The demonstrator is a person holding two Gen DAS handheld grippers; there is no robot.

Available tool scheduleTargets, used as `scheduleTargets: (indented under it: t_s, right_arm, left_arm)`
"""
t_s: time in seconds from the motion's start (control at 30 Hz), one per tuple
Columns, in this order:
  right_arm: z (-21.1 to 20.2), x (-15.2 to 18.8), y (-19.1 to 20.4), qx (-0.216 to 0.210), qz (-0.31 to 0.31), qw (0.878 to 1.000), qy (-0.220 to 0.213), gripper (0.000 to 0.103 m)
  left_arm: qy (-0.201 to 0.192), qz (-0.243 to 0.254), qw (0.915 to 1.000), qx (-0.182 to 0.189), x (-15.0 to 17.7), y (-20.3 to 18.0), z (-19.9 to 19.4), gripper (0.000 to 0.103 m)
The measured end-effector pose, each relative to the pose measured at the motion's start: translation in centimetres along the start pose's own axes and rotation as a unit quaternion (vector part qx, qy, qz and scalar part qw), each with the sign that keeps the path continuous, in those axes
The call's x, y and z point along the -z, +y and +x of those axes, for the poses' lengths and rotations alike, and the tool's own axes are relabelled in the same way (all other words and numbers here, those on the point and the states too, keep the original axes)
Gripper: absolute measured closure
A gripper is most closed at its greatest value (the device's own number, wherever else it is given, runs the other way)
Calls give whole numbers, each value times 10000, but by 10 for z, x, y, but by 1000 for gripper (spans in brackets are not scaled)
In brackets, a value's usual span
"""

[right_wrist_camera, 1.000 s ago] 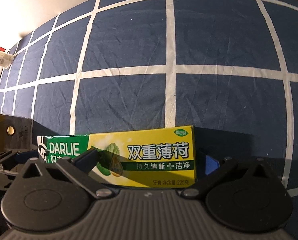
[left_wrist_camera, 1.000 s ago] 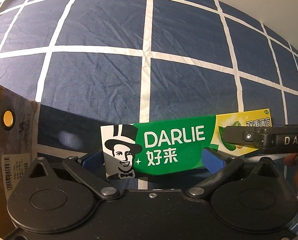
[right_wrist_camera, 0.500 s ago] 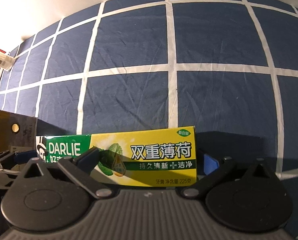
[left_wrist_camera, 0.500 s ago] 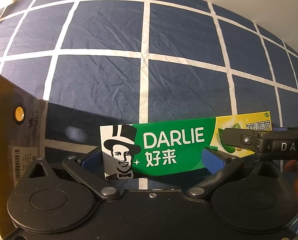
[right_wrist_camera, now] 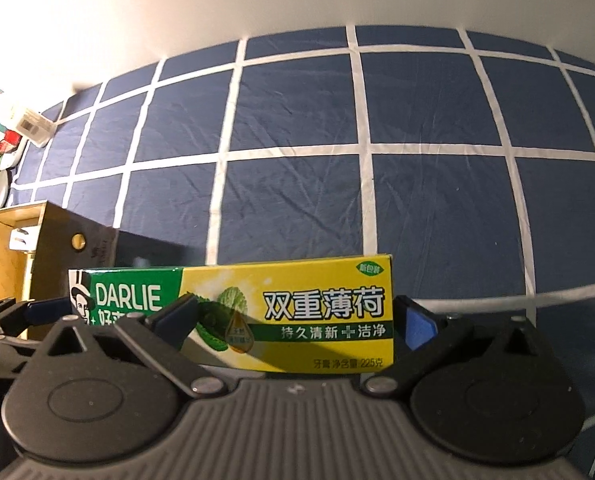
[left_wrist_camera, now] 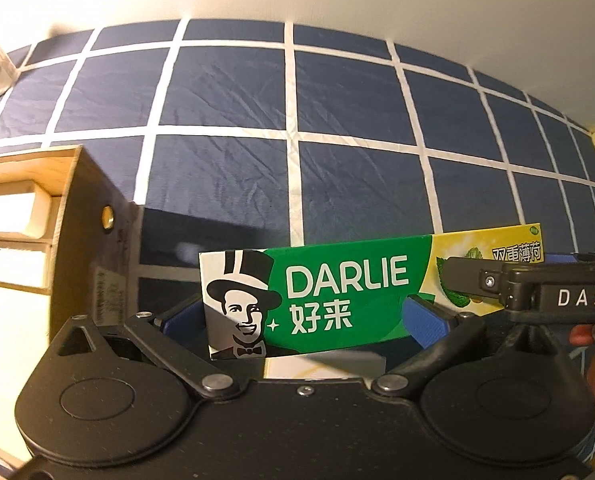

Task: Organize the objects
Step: 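Close the right gripper on the DARLIE toothpaste box, then carry the toothpaste box with the right gripper over the yellow box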

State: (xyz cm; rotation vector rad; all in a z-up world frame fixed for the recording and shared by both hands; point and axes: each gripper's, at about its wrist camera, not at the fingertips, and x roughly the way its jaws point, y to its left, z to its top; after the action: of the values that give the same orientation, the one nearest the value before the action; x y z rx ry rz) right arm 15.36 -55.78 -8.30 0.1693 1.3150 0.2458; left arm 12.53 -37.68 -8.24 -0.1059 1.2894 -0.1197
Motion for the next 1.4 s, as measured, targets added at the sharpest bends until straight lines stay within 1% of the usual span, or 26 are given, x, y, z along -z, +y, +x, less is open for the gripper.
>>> scheduleTargets:
  t_s: [0.23, 0.47, 0.8, 1.07, 1.4]
  right_arm:
    - [-26, 24, 31, 41, -60, 9997, -228, 1]
    - [-38, 43, 75, -18, -181, 9992, -348, 1]
    - [-31, 57, 153, -176, -309, 9985, -421, 1]
    - [-23, 66, 215, -294, -270, 9982, -459, 1]
    - [-4, 75, 288, -320, -108, 9979, -549, 1]
  left_arm:
    - [-218, 10, 9998, 31, 20, 19, -34, 0]
    - [-369, -58, 9993, -48, 37, 53, -65, 0]
    - [-448, -196, 9986, -207, 51, 123, -96, 0]
    - [-471, -138, 9983, -327, 56, 181, -117, 0]
    - [-442, 27, 9983, -366, 55, 253, -128, 0]
